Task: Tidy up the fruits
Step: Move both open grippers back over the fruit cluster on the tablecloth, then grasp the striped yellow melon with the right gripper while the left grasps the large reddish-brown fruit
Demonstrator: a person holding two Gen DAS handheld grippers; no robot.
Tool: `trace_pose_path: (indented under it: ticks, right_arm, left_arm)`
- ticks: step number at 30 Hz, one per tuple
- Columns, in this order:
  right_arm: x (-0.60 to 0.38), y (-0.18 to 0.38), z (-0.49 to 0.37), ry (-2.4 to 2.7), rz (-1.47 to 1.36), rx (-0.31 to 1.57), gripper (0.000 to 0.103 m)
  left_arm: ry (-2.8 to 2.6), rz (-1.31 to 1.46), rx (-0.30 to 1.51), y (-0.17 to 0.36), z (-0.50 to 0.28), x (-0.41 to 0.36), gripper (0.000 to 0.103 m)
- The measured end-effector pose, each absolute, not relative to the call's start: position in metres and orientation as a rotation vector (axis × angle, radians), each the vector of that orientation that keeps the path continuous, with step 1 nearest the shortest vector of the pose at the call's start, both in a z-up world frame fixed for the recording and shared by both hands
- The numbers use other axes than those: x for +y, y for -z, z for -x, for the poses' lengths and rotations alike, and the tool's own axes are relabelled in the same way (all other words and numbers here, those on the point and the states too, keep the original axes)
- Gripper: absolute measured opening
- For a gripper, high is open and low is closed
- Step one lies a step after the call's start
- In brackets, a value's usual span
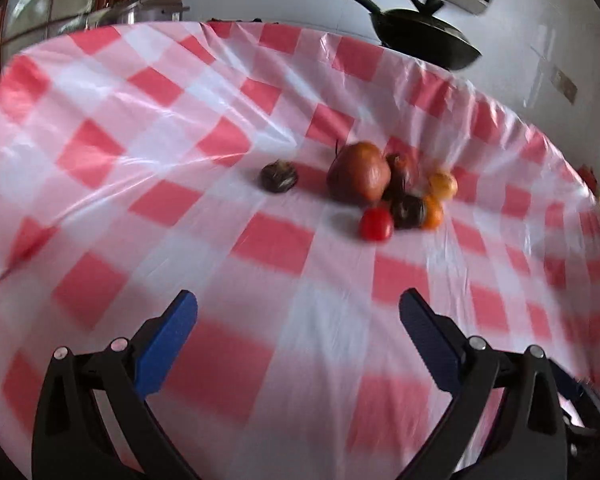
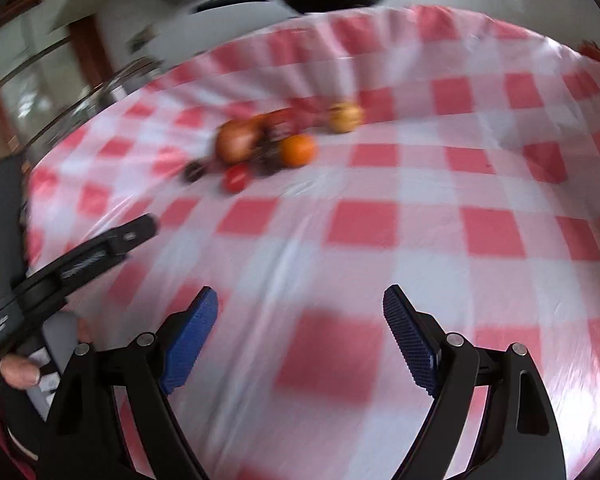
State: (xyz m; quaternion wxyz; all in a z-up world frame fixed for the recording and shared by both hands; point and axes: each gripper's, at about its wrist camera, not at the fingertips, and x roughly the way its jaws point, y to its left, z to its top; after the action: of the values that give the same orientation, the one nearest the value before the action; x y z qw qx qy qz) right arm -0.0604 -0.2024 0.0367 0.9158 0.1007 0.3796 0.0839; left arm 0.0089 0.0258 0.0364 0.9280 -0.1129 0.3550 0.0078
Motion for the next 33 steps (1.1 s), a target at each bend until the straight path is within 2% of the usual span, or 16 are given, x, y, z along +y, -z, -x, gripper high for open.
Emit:
trace_pose_path:
  ticks: [4,11,19,26,31,33]
  right_arm:
    - [-0.232,-0.028,0.009,-0.077,-0.256,0.797,0.082]
    - [-0.256,-0.022,-0.072,-0.029,-0.257,0.795,0.082]
    - [-0.262,-0.020,-0.148,-0.016,-0.279,0.803,0.075]
    - [-0.227,-0.021,-0.200,-0.081,-0.194,0.814,0.071]
    - [-0.205,-0.017,-0.230,-0.090,-0.141,0.865,0.062]
    - [-0.202,-0.015,-0.236,-0.085,-0.126,0.881,0.051]
  left_arm:
    - [-0.020,0.353,0.721,-0.028,-0.043,0.034,0.101]
    - [-0.005,0.561,0.671,-0.021,-0.038,0.066,0.101]
    - [-0.008,0.496,0.673,-0.023,-0.040,0.057,0.101]
    - [-0.012,0.493,0.669,-0.024,-0.040,0.056,0.101]
    - [-0.011,0.478,0.669,-0.024,-0.040,0.054,0.101]
    - [-0.013,0.480,0.670,-0.024,-0.040,0.055,0.101]
